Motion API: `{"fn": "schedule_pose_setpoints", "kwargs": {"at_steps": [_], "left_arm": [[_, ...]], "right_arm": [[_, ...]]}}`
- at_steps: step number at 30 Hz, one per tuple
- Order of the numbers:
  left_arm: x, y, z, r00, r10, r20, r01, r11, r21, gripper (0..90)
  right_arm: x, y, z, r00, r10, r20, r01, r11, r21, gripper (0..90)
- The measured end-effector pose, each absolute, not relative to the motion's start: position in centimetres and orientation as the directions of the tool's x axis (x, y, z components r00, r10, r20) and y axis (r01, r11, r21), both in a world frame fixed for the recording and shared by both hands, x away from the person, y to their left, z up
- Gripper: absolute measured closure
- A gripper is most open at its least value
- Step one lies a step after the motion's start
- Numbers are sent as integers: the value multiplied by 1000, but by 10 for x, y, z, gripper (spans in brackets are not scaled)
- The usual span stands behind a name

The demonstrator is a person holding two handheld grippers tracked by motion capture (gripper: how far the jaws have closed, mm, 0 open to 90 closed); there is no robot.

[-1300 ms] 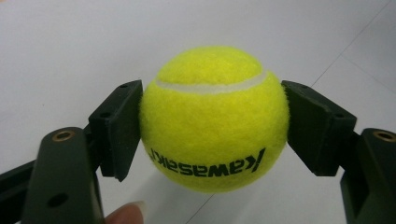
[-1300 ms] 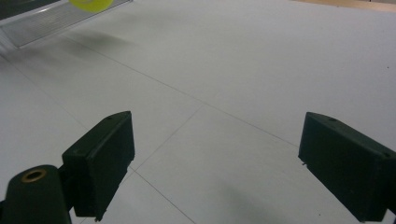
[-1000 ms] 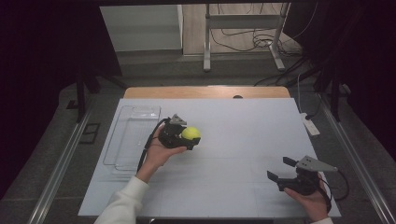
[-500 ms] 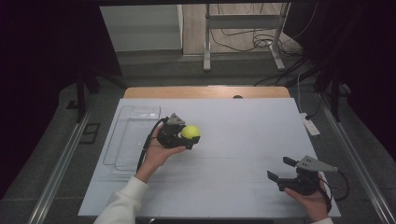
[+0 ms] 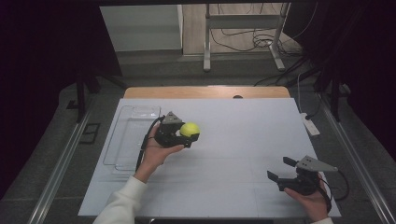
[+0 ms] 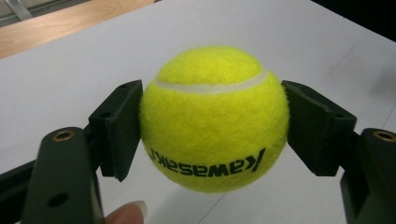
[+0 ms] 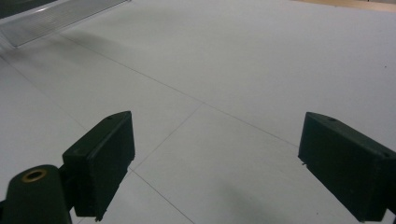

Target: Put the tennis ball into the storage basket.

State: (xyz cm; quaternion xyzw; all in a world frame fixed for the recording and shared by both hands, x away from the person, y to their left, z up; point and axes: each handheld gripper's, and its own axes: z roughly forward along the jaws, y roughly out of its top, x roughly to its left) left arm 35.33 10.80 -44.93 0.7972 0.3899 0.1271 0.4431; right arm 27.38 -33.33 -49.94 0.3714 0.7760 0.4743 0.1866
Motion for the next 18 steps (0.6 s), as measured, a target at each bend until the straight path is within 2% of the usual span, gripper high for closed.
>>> {"fn": "schedule_pose_setpoints", "kwargs": {"at_steps": [18], "left_arm": [[345,112,-435,672,730,-129,447,-260,856,267]], "right_arm": [[274,-334,-499,-651,756,62,400,274,874,112]]}}
